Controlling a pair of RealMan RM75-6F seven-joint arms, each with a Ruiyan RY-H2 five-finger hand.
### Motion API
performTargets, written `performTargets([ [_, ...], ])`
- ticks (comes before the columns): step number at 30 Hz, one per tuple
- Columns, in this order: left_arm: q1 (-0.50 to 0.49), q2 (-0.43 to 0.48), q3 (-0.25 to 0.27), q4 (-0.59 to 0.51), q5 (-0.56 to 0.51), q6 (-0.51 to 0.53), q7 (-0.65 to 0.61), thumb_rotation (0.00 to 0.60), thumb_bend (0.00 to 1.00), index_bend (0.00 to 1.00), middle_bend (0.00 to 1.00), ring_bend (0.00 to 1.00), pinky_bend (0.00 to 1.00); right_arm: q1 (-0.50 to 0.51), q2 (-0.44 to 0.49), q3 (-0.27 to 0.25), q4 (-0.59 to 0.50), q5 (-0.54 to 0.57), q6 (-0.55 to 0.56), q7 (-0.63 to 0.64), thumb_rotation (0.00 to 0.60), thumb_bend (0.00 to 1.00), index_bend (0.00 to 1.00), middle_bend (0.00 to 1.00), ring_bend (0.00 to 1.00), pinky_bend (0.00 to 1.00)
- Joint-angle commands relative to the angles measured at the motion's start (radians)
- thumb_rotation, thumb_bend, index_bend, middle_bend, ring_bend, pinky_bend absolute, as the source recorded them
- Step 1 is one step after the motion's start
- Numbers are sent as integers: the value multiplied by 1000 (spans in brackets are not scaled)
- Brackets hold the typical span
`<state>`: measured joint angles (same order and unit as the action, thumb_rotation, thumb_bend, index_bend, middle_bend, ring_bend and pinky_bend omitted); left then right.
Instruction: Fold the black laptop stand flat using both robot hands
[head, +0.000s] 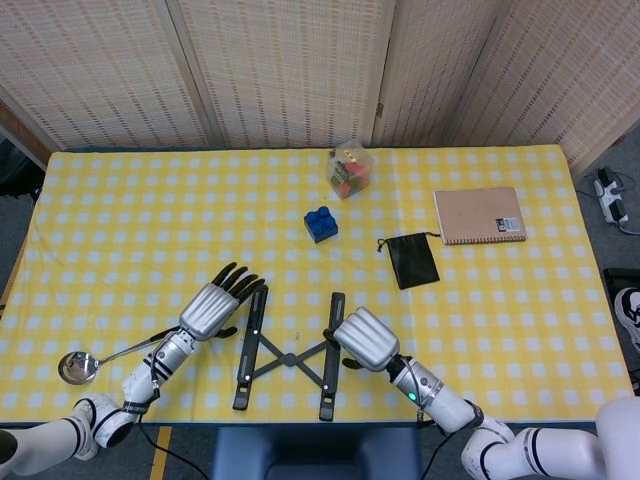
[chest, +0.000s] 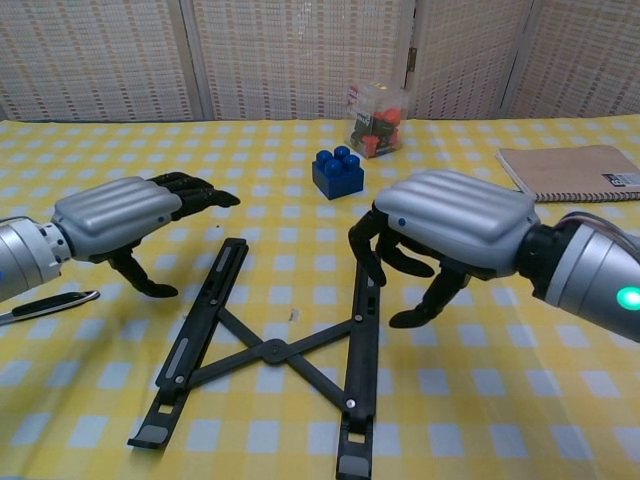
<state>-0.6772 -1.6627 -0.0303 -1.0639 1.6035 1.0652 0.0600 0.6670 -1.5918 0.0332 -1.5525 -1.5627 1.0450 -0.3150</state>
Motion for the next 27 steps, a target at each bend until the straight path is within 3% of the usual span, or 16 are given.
performTargets([
  [1,-10,-26,-4,28,-15,-17,-1,600,195,0,135,29,0,3,-12,-4,13,-2,-8,-11,600,123,648,878,900,908],
  [27,-35,-89,-3,89,-44,-32,-54,600,196,0,135,26,0,14,-117,-26,190,17,-64,-20,600,123,648,878,899,908],
])
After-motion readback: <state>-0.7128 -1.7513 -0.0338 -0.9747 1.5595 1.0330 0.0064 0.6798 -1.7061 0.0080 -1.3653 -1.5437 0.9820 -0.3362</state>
